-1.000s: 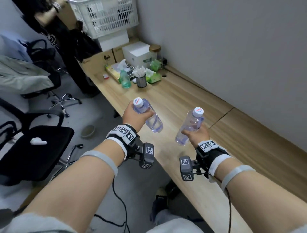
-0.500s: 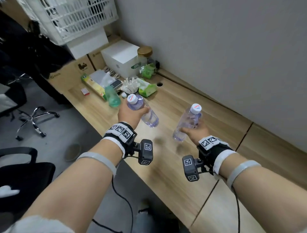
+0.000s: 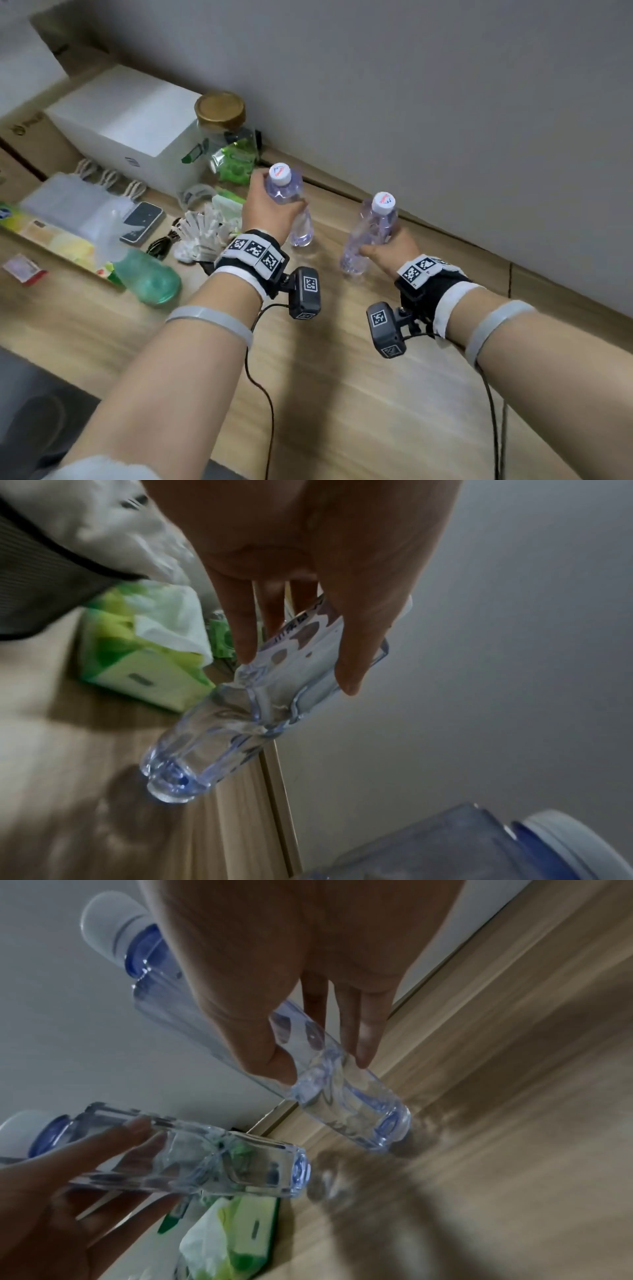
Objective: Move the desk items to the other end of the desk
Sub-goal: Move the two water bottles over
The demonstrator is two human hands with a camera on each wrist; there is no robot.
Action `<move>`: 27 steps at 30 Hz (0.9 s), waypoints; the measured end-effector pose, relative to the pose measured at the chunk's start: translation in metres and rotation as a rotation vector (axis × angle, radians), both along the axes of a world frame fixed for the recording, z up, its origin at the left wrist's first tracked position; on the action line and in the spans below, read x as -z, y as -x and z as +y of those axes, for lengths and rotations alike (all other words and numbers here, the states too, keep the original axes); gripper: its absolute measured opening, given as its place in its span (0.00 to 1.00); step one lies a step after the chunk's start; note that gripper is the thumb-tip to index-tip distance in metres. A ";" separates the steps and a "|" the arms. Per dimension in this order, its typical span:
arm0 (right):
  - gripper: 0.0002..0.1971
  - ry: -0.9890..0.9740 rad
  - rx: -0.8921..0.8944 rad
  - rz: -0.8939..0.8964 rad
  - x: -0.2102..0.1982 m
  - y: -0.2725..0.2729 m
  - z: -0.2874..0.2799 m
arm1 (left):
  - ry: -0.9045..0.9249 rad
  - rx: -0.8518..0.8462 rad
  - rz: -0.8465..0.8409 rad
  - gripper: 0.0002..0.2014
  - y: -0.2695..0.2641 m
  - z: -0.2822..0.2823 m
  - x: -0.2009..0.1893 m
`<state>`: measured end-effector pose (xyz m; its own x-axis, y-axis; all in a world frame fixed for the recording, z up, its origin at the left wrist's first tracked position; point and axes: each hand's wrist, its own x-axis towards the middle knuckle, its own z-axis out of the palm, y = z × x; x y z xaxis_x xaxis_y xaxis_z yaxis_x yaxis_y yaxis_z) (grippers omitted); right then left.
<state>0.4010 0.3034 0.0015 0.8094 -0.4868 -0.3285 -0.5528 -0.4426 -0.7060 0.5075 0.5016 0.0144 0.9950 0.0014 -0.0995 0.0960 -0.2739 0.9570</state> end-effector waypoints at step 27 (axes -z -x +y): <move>0.31 -0.099 0.188 -0.159 0.027 -0.100 -0.027 | -0.270 0.146 0.098 0.30 -0.068 -0.072 0.055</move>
